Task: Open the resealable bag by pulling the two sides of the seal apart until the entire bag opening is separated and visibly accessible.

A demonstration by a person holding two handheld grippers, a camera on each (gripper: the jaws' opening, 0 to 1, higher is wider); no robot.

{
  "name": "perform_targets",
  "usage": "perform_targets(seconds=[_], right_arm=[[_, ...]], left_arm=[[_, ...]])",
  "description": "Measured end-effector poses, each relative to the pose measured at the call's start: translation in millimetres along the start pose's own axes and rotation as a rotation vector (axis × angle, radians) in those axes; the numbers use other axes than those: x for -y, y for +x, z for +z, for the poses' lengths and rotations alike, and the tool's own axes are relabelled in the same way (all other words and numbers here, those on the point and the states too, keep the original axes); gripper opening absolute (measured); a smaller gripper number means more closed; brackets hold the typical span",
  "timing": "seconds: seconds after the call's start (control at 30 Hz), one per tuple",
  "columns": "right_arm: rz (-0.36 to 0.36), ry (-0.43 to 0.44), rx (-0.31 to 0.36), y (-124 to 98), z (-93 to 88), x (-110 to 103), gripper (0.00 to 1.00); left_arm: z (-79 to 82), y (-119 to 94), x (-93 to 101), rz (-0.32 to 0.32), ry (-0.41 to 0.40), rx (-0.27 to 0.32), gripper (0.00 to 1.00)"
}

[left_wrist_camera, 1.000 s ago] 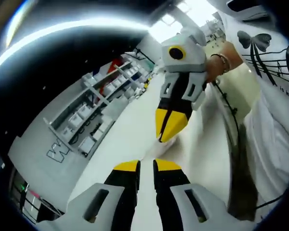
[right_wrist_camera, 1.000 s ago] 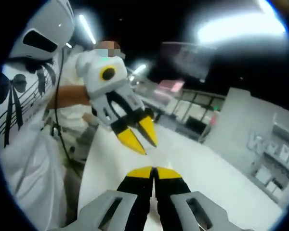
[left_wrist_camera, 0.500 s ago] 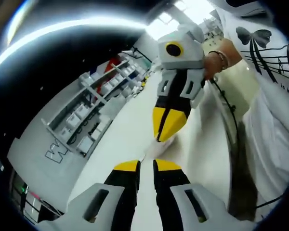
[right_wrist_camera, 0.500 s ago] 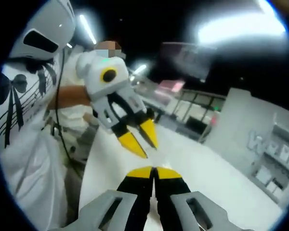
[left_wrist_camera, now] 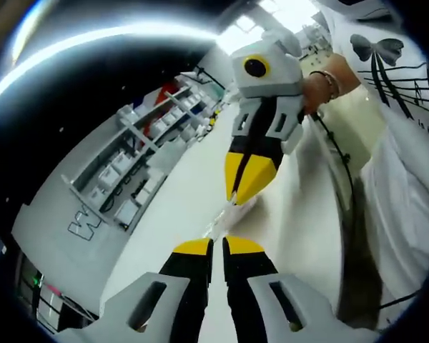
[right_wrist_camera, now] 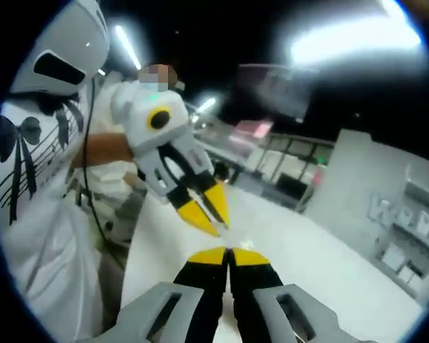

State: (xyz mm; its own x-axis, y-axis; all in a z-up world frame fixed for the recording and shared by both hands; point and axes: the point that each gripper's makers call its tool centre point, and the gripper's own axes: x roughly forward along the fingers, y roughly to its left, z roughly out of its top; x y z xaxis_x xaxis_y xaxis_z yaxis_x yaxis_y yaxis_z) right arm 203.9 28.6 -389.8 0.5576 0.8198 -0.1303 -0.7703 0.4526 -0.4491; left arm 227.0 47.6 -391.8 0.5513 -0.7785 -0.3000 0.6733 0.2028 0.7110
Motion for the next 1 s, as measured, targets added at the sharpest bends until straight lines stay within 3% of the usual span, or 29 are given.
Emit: perform_targets(seconds=[0.33,0.43,0.53,0.67,0.77,0.9,1.0], right_arm=[[0.017,0.039,-0.001,-1.8,-1.6,-2.9,0.00],[0.021,0.072,-0.013,-6.4,-4.7,-2.9,0.02],[0.018,0.172,0.014,-13.5,-0.3,1.0,0.00],[0.056,0.331,0.093,-15.6,24.5,13.8,0.01],[0.124,0.375,0.058,-6.3,26.9,13.2,0.02],[0.167,0.314,-0.005,4.7,21.3,3.9,0.05],[0.183,0.198,-0.055,8.5,13.5,-9.9,0.09]], left_arm=[[0.0,1.0,-0.8,0.017,0.017,-0.010,0.01],[-1.7,-0.6,-0.8,0.033,0.057,-0.028,0.01],[-2.6,-1.7,1.2,0.029,0.070,-0.028,0.00],[-8.7,0.0,6.7,0.013,0.105,-0.056,0.00],[-13.8,0.7,11.9,-0.002,0.116,-0.077,0.00],[-20.9,-1.0,15.2,-0.009,0.132,-0.113,0.01],[-23.1,-2.7,16.0,-0.014,0.123,-0.119,0.01]])
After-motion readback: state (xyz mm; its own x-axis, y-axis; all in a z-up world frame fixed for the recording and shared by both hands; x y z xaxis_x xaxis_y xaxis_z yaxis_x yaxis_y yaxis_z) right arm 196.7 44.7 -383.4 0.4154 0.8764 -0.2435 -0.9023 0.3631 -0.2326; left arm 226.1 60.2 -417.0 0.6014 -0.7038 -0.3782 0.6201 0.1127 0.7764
